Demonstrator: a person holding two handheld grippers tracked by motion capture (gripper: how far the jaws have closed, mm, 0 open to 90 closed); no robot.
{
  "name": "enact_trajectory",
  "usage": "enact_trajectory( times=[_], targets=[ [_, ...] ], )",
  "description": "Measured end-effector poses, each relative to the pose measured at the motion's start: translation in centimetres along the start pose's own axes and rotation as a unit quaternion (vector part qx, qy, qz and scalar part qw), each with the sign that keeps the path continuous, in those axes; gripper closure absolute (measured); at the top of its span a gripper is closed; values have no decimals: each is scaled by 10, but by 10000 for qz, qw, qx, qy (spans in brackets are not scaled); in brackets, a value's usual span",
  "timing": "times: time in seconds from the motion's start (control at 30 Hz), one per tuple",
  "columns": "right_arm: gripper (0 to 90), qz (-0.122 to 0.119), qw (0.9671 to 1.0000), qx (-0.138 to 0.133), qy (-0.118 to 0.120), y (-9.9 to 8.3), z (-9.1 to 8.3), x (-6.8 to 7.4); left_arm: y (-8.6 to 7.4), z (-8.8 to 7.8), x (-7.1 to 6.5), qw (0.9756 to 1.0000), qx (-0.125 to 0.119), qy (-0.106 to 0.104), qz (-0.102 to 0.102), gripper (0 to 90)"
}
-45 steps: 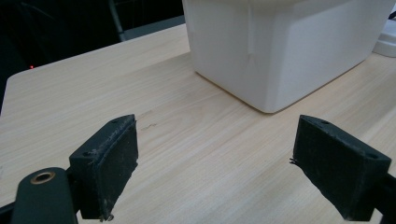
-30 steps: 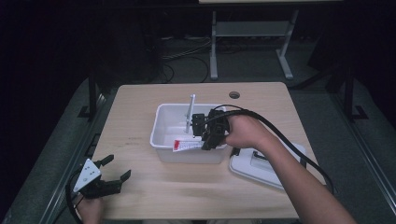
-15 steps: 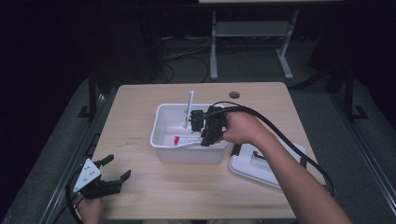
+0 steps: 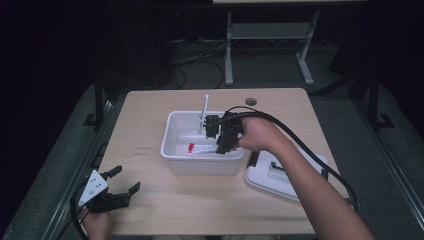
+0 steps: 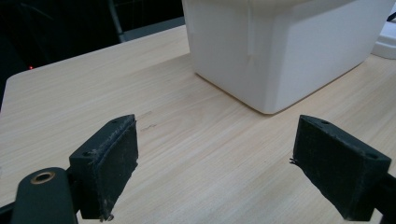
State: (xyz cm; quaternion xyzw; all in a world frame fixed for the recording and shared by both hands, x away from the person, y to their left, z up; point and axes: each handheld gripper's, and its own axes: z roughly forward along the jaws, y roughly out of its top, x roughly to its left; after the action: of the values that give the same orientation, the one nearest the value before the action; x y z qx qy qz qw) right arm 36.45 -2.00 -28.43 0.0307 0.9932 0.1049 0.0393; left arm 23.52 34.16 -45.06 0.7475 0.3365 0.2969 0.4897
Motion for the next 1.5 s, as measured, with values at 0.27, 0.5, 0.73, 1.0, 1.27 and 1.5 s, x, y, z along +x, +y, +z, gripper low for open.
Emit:
enact_trajectory(
  times=[0.27,0.5,0.73,1.0,1.27,1.5],
  targets=[
    [697,125,9999,44,42,-3,6,-6,0,0,0,10000,-3,2,-1,135],
    [697,148,9999,31,42,-3,9,-9,0,0,0,10000,-7,-2,-1,135],
    [697,170,9998,45,60,-3,12,-11,0,0,0,10000,-13,-1,4,136],
    [697,183,9998,85,91,-2,17,-13,0,-1,1,10000,-17,-2,6,135],
    [696,165,9997,131,113,0,23,-14,0,-1,1,10000,-18,2,13,135],
    [696,188,9996,141,136,-3,28,-16,0,-1,1,10000,-16,4,10,135]
  ],
)
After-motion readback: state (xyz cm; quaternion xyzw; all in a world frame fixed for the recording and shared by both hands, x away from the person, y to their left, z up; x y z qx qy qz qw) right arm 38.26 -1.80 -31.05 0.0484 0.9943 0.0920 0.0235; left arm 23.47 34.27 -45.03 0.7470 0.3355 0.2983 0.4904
